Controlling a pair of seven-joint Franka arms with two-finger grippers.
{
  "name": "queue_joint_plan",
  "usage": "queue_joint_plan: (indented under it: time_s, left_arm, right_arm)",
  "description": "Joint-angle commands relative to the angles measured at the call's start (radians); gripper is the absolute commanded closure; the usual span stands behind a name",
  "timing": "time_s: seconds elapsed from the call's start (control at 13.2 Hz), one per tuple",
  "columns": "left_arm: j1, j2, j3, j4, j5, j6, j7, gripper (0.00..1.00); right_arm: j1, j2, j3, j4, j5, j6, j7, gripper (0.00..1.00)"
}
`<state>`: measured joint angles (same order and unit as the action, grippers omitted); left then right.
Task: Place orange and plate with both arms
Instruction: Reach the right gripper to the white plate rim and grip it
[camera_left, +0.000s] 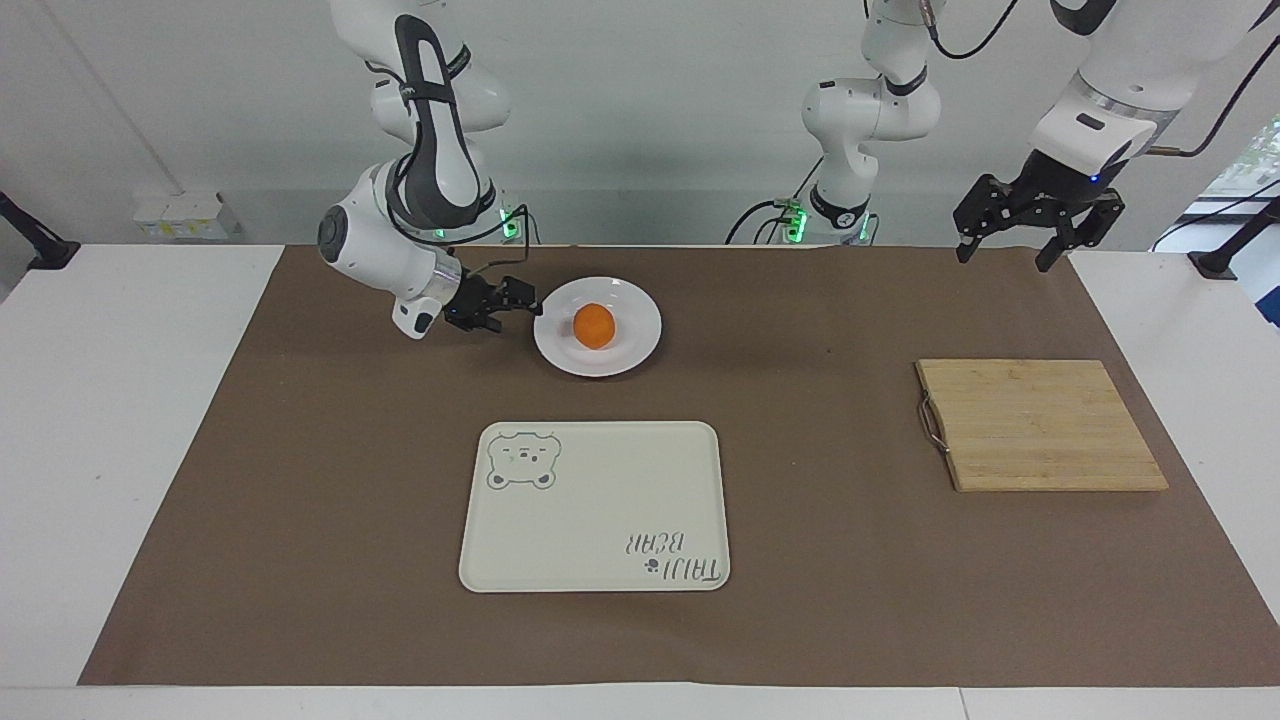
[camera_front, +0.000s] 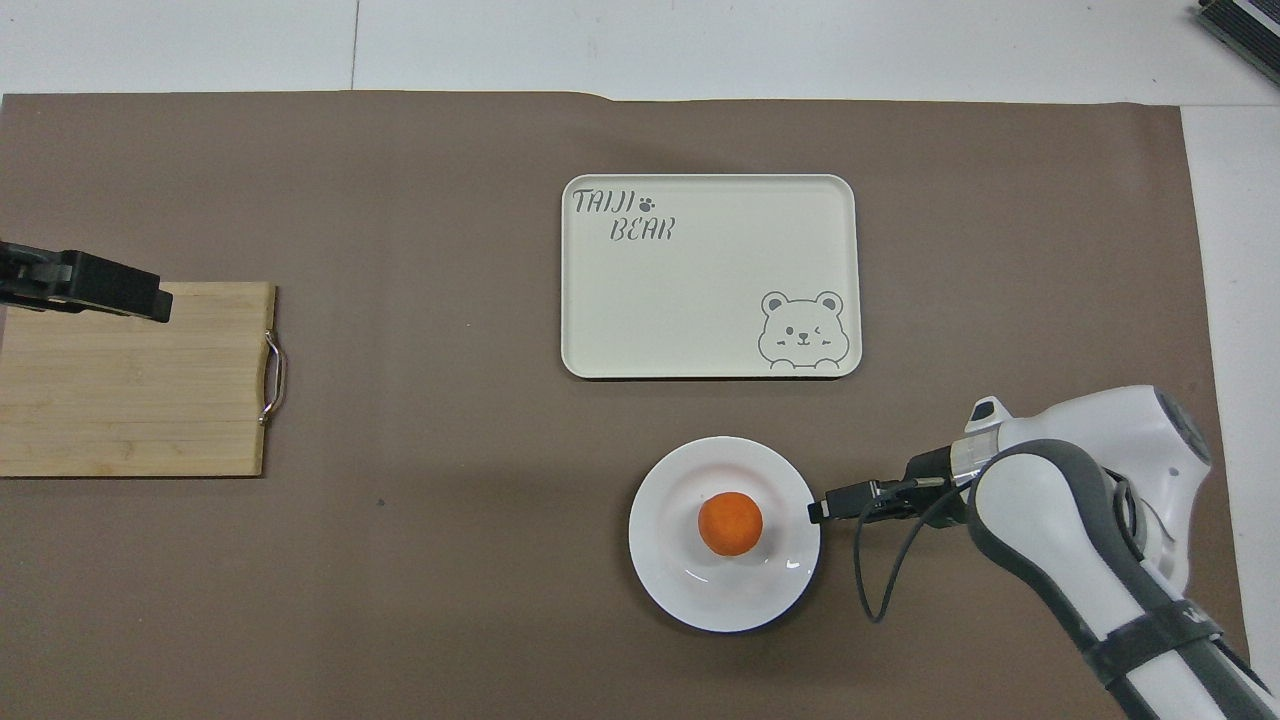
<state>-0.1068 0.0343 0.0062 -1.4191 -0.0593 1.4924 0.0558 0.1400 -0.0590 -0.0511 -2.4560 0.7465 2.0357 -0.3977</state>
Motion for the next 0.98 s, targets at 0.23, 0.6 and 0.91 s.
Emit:
queue_joint_plan:
  time_s: [0.23, 0.6, 0.91]
  left_arm:
    - [0.016, -0.005, -0.011, 0.011, 0.009, -0.021, -0.008, 0.00]
    - [0.016, -0.005, -0.011, 0.011, 0.009, -0.021, -0.008, 0.00]
    - [0.016, -0.005, -0.011, 0.011, 0.009, -0.021, -0.008, 0.00]
  right_arm:
    - [0.032, 0.031, 0.001, -0.086, 0.181, 0.107, -0.104, 0.00]
    - [0.061, 0.027, 0.001, -0.129, 0.264, 0.122, -0.109, 0.00]
    - [0.062, 0.024, 0.001, -0.133, 0.266, 0.126, -0.109, 0.56]
